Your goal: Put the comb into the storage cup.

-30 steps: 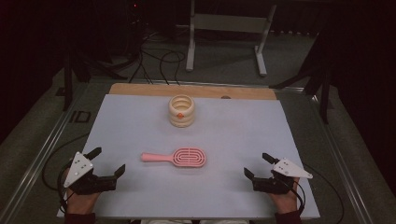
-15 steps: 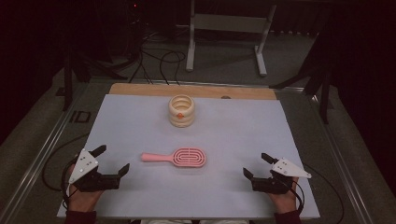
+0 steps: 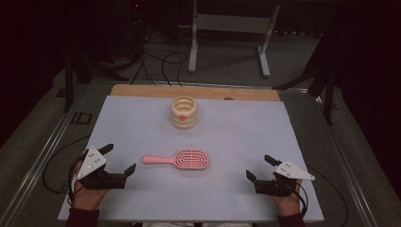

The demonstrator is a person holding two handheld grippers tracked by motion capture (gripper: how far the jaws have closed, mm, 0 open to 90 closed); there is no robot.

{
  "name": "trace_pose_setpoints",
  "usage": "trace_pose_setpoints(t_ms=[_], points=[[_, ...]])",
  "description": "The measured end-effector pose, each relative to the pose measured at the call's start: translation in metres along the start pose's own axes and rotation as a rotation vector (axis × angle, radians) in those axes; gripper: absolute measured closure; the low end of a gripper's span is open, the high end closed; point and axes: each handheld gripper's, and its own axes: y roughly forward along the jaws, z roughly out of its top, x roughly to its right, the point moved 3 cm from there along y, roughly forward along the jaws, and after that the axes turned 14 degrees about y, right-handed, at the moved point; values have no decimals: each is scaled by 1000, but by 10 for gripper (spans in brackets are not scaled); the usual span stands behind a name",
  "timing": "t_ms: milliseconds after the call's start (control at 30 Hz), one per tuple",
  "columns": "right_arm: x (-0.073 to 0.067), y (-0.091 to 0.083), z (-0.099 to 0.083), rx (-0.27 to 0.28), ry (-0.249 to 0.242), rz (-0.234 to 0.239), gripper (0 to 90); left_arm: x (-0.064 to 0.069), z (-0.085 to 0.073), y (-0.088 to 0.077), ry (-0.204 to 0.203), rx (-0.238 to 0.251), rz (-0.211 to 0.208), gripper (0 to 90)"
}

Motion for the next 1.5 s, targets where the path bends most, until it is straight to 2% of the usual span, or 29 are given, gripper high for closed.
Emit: trace_pose_setpoints(t_ms=[500, 833, 1500], points=[[-1, 1, 0, -3, 4, 2, 80, 1, 7, 16, 25, -35, -65, 0], [-1, 1, 0, -5, 4, 9, 80, 3, 16, 29, 62, -67, -117, 0], [0, 2, 0, -8, 2, 8, 80, 7, 28, 51, 118, -107, -195, 0]])
